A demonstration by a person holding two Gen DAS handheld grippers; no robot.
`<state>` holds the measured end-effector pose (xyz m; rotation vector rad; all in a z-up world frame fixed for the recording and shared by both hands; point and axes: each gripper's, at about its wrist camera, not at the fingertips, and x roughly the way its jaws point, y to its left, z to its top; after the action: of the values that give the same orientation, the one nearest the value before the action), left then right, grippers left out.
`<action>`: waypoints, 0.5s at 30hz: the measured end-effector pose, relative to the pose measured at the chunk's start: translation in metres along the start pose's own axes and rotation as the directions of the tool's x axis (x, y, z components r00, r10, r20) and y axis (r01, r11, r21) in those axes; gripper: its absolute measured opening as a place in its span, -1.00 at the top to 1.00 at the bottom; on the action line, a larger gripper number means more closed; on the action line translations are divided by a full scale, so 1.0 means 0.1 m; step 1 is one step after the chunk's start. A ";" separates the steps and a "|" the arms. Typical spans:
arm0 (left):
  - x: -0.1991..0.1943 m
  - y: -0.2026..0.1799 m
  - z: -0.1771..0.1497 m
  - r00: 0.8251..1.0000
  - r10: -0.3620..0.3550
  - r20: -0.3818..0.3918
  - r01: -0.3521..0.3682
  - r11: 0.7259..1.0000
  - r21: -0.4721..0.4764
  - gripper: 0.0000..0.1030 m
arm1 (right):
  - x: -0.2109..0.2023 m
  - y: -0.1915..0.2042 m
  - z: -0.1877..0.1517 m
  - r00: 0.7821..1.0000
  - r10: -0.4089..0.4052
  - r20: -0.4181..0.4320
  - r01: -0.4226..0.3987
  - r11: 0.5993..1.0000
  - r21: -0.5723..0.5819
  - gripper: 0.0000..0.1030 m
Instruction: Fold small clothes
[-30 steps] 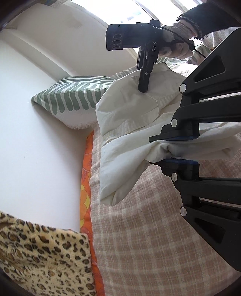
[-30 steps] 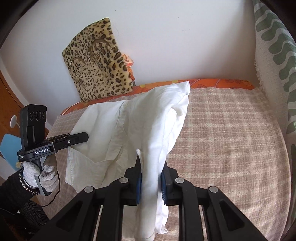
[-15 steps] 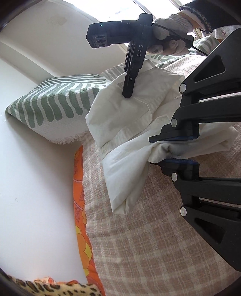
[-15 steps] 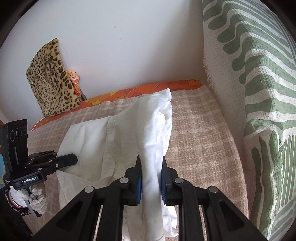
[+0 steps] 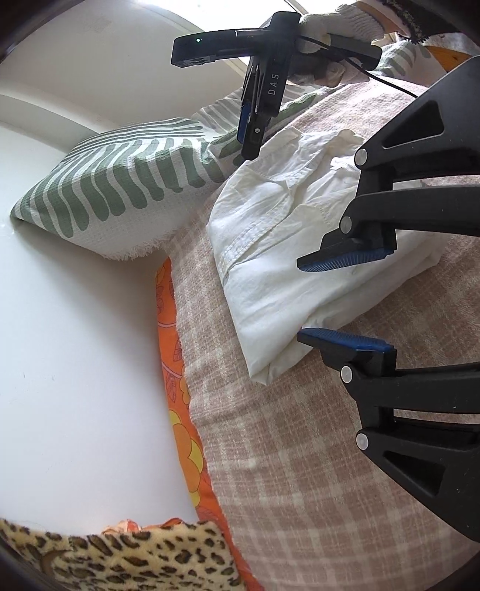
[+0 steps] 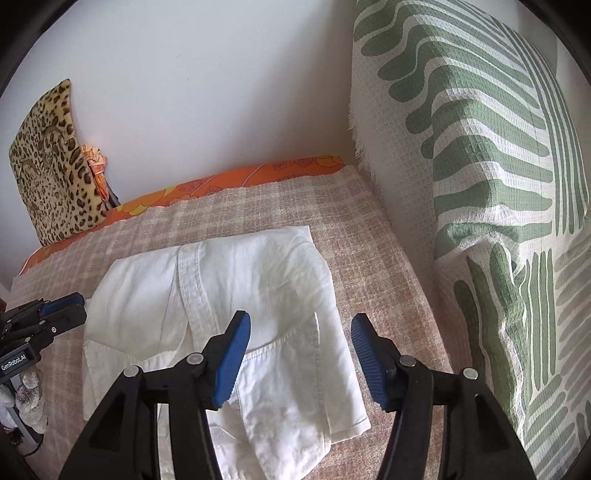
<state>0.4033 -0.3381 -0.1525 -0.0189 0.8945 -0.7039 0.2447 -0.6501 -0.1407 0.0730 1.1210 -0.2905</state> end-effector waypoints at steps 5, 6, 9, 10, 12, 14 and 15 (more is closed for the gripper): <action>-0.30 -0.11 -0.03 0.999 0.000 0.046 -0.001 0.999 0.034 0.02 | -0.26 0.13 -0.07 0.999 -0.026 0.046 0.026 1.000 0.013 -0.43; -0.35 -0.14 -0.04 0.999 -0.002 0.054 0.000 0.999 0.040 -0.10 | -0.31 0.15 -0.09 0.998 -0.026 0.056 0.024 0.999 0.020 -0.44; -0.50 -0.18 -0.08 0.997 -0.004 0.074 0.000 0.998 0.055 -0.21 | -0.45 0.21 -0.15 0.996 -0.043 0.078 0.041 0.999 0.031 -0.57; -0.53 -0.20 -0.10 0.997 -0.005 0.076 0.001 0.998 0.059 -0.30 | -0.50 0.24 -0.18 0.995 -0.049 0.085 0.047 0.998 0.029 -0.63; -0.59 -0.22 -0.13 0.997 -0.001 0.081 -0.004 0.998 0.061 -0.35 | -0.57 0.29 -0.22 0.993 -0.059 0.101 0.056 0.998 0.027 -0.70; -0.63 -0.25 -0.16 0.996 0.020 0.082 -0.025 0.998 0.060 -0.36 | -0.65 0.32 -0.28 0.992 -0.066 0.112 0.063 0.998 0.030 -0.77; -0.65 -0.26 -0.18 0.996 0.034 0.082 -0.039 0.998 0.057 -0.37 | -0.67 0.33 -0.30 0.991 -0.072 0.116 0.069 0.997 0.033 -0.79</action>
<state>0.3487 -0.3161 -0.1103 0.0214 0.7947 -0.6903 0.2001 -0.5988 -0.0968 0.0417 1.0045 -0.3699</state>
